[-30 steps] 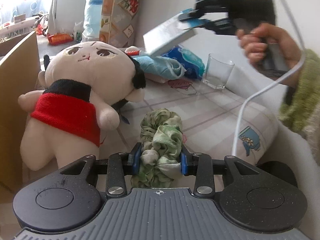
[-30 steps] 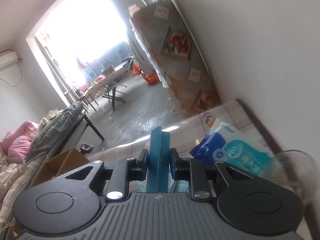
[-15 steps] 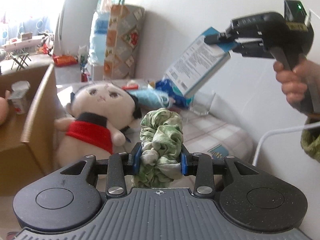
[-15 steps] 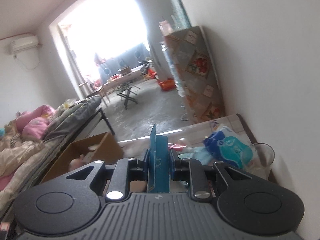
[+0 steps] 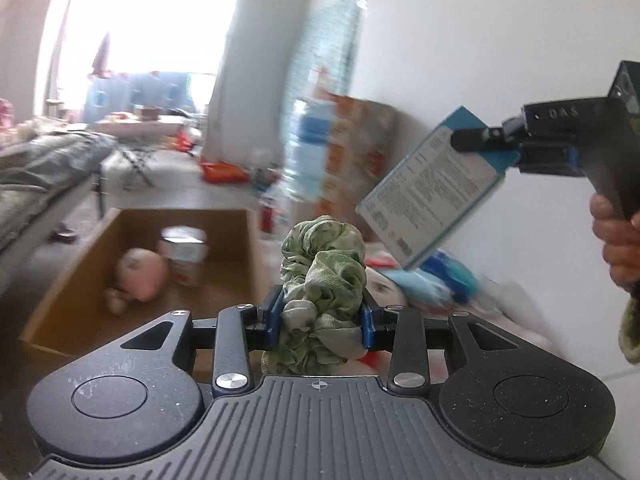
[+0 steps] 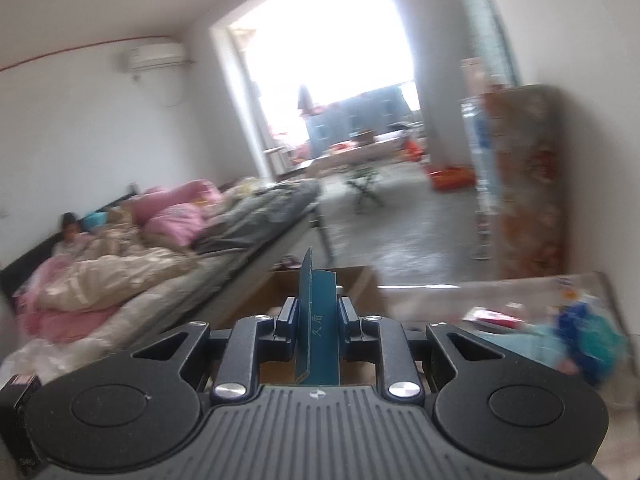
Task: Organize soft objects
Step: 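Carry the scrunchie in the left gripper while the right gripper carries the blue card over the box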
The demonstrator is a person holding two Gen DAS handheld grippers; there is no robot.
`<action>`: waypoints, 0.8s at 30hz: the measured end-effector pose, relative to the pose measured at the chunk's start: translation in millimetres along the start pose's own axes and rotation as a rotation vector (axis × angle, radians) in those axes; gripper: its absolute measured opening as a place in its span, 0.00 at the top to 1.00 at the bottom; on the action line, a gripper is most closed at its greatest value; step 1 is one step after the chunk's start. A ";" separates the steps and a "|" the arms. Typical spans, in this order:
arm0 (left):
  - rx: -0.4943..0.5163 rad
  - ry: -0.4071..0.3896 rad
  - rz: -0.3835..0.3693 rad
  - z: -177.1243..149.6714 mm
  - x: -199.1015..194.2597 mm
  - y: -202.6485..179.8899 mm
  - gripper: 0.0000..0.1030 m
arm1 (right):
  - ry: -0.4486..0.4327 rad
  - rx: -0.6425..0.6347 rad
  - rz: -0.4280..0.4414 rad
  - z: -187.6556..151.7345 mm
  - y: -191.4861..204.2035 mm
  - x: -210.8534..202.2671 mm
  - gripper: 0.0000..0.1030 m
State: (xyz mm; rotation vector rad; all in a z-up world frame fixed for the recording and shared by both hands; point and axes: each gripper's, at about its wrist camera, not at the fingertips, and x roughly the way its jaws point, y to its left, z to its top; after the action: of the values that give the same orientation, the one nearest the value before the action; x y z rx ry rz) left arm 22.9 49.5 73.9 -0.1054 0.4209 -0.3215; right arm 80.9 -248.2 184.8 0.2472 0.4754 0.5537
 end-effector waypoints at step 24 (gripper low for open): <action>-0.171 0.116 0.242 9.9 104.5 138.2 0.66 | 0.546 -0.300 0.013 2.0 36.1 363.4 0.79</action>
State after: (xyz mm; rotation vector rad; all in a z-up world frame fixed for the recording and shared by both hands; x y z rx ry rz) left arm 156.6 146.1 19.8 -0.2013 0.5698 -0.0525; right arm 337.1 -16.5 66.6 -0.1977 0.9083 0.6977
